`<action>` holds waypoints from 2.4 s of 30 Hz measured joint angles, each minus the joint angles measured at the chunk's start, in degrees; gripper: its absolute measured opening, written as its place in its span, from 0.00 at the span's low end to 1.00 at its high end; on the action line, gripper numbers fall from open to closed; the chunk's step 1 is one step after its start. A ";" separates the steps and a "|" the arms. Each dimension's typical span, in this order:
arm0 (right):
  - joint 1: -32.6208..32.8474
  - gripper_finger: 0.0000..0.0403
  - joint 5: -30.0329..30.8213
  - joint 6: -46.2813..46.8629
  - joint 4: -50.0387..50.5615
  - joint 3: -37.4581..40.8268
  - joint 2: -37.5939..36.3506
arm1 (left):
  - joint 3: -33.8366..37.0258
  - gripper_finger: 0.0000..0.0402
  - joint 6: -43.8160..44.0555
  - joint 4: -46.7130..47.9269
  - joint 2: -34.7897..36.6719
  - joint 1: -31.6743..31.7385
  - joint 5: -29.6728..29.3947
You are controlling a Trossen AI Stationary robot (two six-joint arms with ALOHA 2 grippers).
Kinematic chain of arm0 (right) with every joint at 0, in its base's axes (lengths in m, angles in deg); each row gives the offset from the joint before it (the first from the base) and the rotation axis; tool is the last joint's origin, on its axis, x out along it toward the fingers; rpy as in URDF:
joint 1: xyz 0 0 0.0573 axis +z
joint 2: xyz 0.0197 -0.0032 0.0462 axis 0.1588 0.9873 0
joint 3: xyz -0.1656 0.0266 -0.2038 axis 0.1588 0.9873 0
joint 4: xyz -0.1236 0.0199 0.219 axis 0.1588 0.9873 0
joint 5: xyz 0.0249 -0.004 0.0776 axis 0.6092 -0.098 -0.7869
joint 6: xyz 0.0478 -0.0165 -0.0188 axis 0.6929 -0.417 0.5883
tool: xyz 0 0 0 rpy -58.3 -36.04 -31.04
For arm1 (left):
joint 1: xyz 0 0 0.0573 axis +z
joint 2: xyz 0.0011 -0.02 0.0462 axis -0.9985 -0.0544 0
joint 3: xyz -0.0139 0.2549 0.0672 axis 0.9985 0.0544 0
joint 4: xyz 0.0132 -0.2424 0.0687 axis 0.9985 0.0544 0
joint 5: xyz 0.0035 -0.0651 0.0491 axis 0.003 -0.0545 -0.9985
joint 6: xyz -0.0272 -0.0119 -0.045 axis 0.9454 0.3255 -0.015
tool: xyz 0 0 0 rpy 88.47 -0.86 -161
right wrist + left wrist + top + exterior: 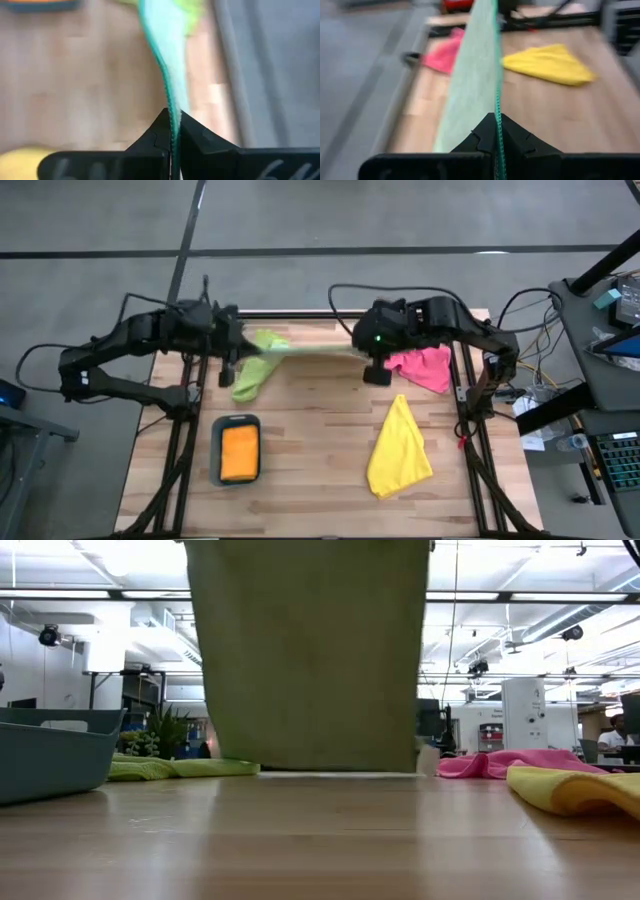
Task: Fold microfiber towels
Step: Fold the light green microfiber cloth
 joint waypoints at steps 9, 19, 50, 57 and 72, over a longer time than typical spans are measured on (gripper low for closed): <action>10.65 0.02 -8.62 9.62 -0.68 2.96 1.45 | 10.82 0.00 11.92 -3.99 -1.34 -11.59 2.60; 22.43 0.02 -10.37 20.05 -11.15 16.99 1.57 | 17.49 0.00 20.10 -16.03 -5.63 -24.58 2.53; 26.12 0.02 -19.06 40.70 -44.30 55.72 0.48 | 18.01 0.00 23.15 -22.65 -25.88 -30.53 5.98; 22.39 0.02 -11.27 39.50 -36.16 57.91 0.28 | 18.02 0.00 22.11 -13.66 -26.07 -25.76 -4.90; 14.06 0.02 -6.90 29.40 -34.56 59.55 0.27 | 18.14 0.00 11.21 -15.41 -34.58 -14.20 -6.07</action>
